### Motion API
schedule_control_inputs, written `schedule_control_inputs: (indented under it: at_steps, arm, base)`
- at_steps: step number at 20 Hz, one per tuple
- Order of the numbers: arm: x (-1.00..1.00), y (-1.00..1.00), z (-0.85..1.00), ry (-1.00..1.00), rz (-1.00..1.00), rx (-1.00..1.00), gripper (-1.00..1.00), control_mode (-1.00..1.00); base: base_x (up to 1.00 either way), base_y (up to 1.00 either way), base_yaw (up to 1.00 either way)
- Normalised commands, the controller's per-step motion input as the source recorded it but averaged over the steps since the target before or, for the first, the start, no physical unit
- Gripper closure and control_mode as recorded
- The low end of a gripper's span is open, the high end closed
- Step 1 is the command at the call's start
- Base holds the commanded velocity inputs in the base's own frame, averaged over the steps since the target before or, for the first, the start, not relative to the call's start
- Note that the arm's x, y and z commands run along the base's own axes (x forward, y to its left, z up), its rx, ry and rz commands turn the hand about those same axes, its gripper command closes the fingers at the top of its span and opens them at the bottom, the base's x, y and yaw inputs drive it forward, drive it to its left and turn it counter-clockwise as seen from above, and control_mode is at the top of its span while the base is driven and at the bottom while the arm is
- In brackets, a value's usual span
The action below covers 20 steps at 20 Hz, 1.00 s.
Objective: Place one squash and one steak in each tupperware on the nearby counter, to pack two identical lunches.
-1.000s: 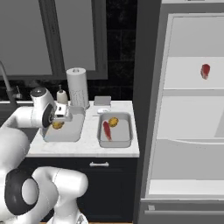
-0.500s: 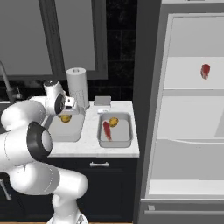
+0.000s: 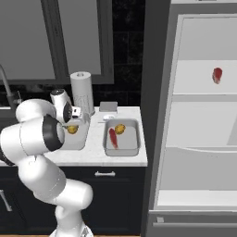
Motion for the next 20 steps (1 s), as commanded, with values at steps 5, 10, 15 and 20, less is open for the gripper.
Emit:
schedule_control_inputs:
  at_steps: [5, 10, 15, 20]
  arm:
    - [0.34, 0.00, -0.34, -0.14, 0.00, 0.00, 1.00, -1.00]
    - [0.46, 0.00, -0.10, -0.13, 0.00, 0.00, 1.00, -1.00]
    - [0.07, 0.00, 0.00, -0.01, 0.00, 0.00, -1.00, -1.00]
    - [0.00, 0.00, 0.00, 0.00, 0.00, 0.00, -1.00, -1.00]
  base:
    - [0.00, 0.00, 0.00]
    - [0.00, 0.00, 0.00]
    - [0.00, 0.00, 0.00]
    - [0.00, 0.00, 0.00]
